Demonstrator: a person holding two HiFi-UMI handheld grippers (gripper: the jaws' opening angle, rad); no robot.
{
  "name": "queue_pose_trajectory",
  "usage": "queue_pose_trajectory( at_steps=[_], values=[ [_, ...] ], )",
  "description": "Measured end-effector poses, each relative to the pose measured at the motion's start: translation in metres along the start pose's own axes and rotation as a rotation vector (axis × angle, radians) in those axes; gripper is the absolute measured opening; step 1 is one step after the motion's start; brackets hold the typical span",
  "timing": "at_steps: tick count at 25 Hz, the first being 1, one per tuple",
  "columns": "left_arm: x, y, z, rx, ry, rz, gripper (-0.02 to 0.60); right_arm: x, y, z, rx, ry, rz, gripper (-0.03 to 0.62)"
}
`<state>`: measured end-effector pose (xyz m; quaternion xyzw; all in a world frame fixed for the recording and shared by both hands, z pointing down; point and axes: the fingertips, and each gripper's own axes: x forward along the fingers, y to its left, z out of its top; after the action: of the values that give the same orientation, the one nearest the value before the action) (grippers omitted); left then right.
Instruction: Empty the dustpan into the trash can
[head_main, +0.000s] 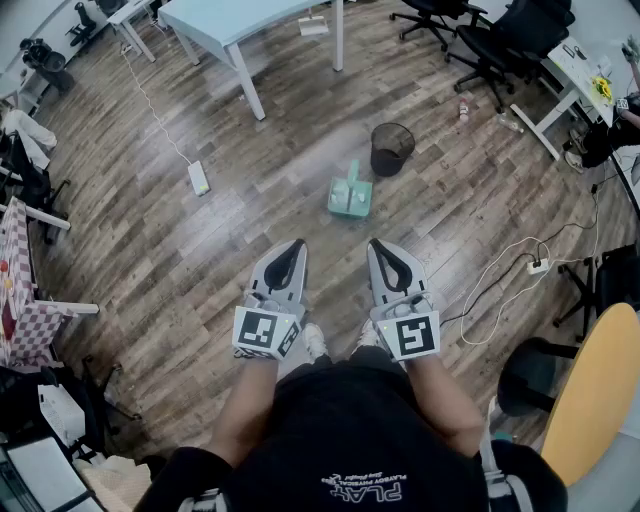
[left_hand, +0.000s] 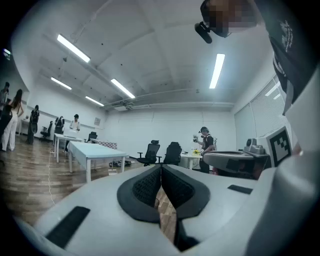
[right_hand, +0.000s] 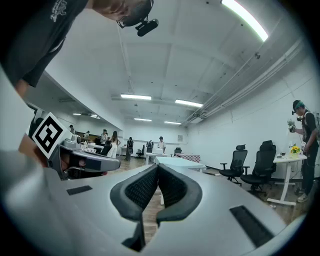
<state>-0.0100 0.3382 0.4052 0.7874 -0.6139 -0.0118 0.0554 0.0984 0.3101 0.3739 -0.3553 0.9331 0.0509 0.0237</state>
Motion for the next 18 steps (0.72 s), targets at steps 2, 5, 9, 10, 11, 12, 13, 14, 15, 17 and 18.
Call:
queue_pose_trajectory(
  at_steps=[2, 5, 9, 10, 11, 12, 13, 14, 15, 17, 18],
  values=[
    [-0.006, 0.006, 0.001, 0.011, -0.001, -0.003, 0.023, 0.002, 0.008, -0.001, -0.003, 0.004, -0.002, 0.025],
    [-0.012, 0.015, 0.001, 0.024, 0.005, -0.008, 0.023, 0.005, 0.019, -0.003, -0.008, 0.01, -0.01, 0.025],
    [-0.014, 0.033, -0.004, 0.031, 0.009, -0.016, 0.023, 0.012, 0.033, -0.006, -0.01, 0.021, -0.03, 0.025],
    [-0.016, 0.039, -0.003, 0.024, 0.006, -0.016, 0.023, 0.014, 0.037, -0.006, -0.011, 0.023, -0.039, 0.025],
    [-0.019, 0.047, 0.0, 0.016, 0.001, -0.015, 0.023, 0.017, 0.041, -0.005, -0.01, 0.024, -0.049, 0.025],
    [-0.023, 0.054, 0.004, 0.01, -0.006, -0.013, 0.023, 0.021, 0.044, -0.005, -0.007, 0.027, -0.058, 0.025],
    [-0.026, 0.059, 0.007, 0.008, -0.013, -0.012, 0.023, 0.023, 0.046, -0.004, -0.007, 0.033, -0.068, 0.025],
    [-0.027, 0.063, 0.01, 0.009, -0.019, -0.014, 0.023, 0.025, 0.045, -0.005, -0.009, 0.041, -0.079, 0.025],
    [-0.027, 0.065, 0.011, 0.01, -0.022, -0.017, 0.023, 0.026, 0.043, -0.007, -0.014, 0.052, -0.088, 0.026],
    [-0.027, 0.068, 0.009, 0.013, -0.021, -0.026, 0.023, 0.028, 0.039, -0.011, -0.01, 0.066, -0.111, 0.026],
    [-0.027, 0.07, 0.008, 0.014, -0.02, -0.031, 0.023, 0.03, 0.037, -0.013, -0.003, 0.071, -0.122, 0.026]
  ],
)
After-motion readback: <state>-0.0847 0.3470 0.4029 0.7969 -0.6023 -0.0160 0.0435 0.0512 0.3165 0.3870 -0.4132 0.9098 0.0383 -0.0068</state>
